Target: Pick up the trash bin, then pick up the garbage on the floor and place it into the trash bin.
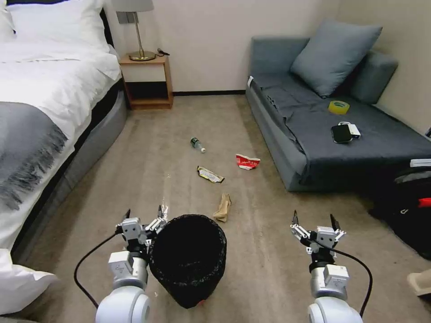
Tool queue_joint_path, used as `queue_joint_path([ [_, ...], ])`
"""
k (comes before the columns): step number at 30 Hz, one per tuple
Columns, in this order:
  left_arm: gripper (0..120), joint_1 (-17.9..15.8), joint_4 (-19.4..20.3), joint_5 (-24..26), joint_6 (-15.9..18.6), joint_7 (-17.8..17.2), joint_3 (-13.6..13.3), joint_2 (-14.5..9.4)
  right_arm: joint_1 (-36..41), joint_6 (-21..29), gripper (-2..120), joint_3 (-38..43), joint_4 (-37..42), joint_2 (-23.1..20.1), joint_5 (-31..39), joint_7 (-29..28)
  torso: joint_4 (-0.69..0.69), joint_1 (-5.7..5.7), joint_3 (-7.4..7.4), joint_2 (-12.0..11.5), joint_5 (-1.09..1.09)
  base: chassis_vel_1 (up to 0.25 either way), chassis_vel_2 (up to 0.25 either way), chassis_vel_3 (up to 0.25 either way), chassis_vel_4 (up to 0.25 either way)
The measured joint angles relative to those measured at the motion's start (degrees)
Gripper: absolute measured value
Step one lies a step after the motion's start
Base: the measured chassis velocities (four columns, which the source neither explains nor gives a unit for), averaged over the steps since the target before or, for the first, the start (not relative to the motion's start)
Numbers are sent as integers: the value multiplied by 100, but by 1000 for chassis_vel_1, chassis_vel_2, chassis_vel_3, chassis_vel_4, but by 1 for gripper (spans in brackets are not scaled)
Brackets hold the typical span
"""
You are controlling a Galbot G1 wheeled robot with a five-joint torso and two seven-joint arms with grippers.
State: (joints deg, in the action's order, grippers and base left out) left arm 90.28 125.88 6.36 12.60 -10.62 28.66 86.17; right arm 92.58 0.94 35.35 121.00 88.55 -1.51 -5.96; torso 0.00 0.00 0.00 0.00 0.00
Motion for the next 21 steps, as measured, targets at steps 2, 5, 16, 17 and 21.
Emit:
queue_joint_path([
  [2, 100, 24, 99, -6, 121, -33, 12, -29, 3, 141, 100, -6, 81, -88, 106, 6, 0, 0, 0, 0, -1, 0, 0, 0, 0],
  [5, 100, 73, 277, -6, 452, -210, 49, -97, 25, 434, 100, -31, 222, -283, 305, 19, 1, 0, 0, 0, 0, 0, 0, 0, 0],
  [16, 100, 200, 551, 955, 2321, -849, 196, -484, 208, 1138, 100, -391, 464, -747, 935, -143, 1, 0, 0, 0, 0, 0, 0, 0, 0],
  [17, 100, 200, 551, 955, 2321, -849, 196, -484, 208, 1138, 100, -391, 464, -747, 935, -143, 1, 0, 0, 0, 0, 0, 0, 0, 0],
  [21, 100, 76, 110, 1404, 2653, -871, -5, -530, 389, 1087, 100, -571, 573, -756, 957, -164, 0, 0, 0, 0, -1, 0, 0, 0, 0],
])
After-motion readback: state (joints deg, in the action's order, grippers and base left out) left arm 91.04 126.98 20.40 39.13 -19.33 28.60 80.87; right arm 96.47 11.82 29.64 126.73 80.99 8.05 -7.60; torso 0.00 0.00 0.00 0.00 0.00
